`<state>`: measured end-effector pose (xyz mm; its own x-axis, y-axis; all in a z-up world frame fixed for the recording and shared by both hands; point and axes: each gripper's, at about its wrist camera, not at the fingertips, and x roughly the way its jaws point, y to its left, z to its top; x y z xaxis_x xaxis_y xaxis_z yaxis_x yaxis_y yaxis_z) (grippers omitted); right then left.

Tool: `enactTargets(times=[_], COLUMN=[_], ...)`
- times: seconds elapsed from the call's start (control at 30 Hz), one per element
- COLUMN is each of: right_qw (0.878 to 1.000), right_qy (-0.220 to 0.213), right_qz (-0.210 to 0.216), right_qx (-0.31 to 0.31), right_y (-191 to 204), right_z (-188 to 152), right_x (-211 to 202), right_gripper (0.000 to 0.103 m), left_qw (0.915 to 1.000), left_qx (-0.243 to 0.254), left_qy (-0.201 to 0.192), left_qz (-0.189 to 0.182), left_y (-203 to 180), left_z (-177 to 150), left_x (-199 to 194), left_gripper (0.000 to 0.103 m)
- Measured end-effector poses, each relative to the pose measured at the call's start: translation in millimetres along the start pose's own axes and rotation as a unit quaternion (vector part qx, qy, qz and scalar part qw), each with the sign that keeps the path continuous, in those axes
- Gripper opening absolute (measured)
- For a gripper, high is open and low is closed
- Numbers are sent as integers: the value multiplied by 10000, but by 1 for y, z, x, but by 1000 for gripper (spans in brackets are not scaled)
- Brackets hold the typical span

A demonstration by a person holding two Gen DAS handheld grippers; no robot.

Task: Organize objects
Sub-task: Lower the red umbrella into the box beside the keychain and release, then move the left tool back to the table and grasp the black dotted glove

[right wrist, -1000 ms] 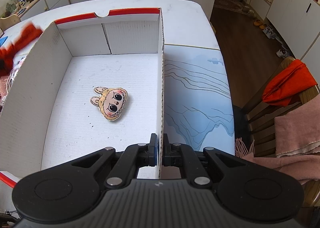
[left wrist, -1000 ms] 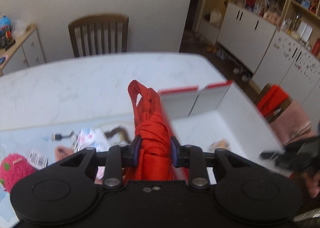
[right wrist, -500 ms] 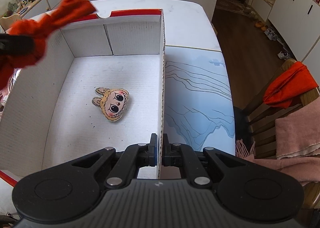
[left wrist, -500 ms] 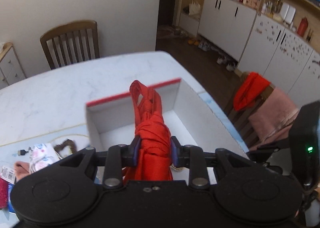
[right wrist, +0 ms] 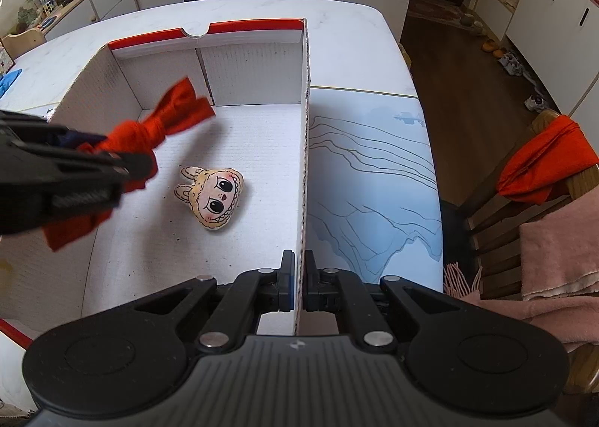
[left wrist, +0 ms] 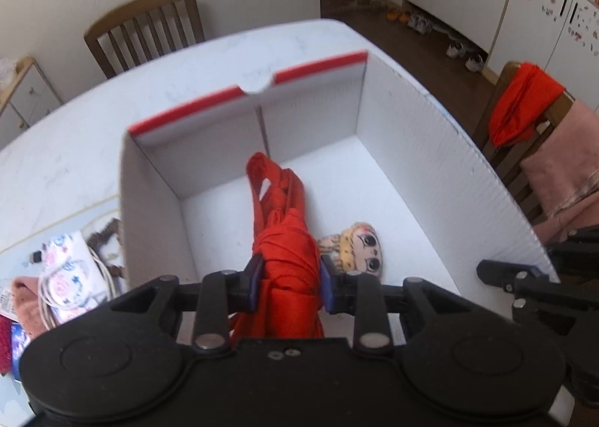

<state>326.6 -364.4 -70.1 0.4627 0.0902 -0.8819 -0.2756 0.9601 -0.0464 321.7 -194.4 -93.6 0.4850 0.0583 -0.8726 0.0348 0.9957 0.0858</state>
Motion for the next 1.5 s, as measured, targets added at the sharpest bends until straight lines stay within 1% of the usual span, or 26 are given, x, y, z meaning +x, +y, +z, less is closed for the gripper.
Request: enactTargets(times=[0.07,0.13,0.2,0.3,0.43,0.47,0.5,0.63,0.67,0.8,0.97,1.07,1.2,1.27,1.33,1.4,1.47,1.5], right_qw=[10000,10000,10000,10000,10000,10000,10000,10000,10000,10000,10000,10000,9999,9998,9998,9997,9996,9995], right_qy=[5,8,10,13,10,9,9,4,6,14,43,91,116,124,124,133,148,155], right_qz=[9,15,28,43,50,53,54,46,43,22,-1,-28,-116,-157,-180,-206,-241,-267], right_qx=[-7,-16,-25,-39,-54,-54,-54,-59,-61,-68,-30,12,8,2,0,25,38,33], right_y=[0,0,-1,-1,-1,-1,-1,-1,-1,-1,0,0,3,4,5,5,7,8], right_z=[0,0,-1,-1,-1,-1,-1,-1,-2,-2,-3,-4,-4,-4,-4,-4,-4,-4], right_x=[0,1,1,1,0,0,0,0,-1,-1,-1,-1,-1,-1,-1,-1,-1,-2], right_gripper=[3,3,3,3,3,3,3,3,3,3,3,3,3,3,3,3,3,3], left_qw=[9999,9991,9986,9984,9983,9983,9983,9991,9994,9996,9989,9975,9951,9943,9944,9943,9941,9937], left_qx=[-54,-98,-70,48,-17,-48,-86,-134,-115,-85,-105,-229,-483,-549,-579,-607,-656,-688], left_qy=[160,399,523,555,568,568,552,363,300,98,-246,-444,-615,-711,-787,-832,-856,-883], left_qz=[-8,-97,-100,-84,-141,-141,-144,-153,-162,-231,-382,-501,-612,-578,-413,-259,-134,-53], left_y=[2,2,2,0,2,4,5,6,5,2,7,16,34,44,54,66,79,86], left_z=[0,-1,-3,-5,-6,-6,-7,-9,-9,-9,-15,-20,-25,-30,-37,-46,-56,-62], left_x=[8,18,23,26,23,22,19,6,4,-7,-39,-59,-75,-83,-89,-92,-95,-97], left_gripper=[29,30,31,34,37,39,44,59,60,61,61,61,61,61,64,65,70,77])
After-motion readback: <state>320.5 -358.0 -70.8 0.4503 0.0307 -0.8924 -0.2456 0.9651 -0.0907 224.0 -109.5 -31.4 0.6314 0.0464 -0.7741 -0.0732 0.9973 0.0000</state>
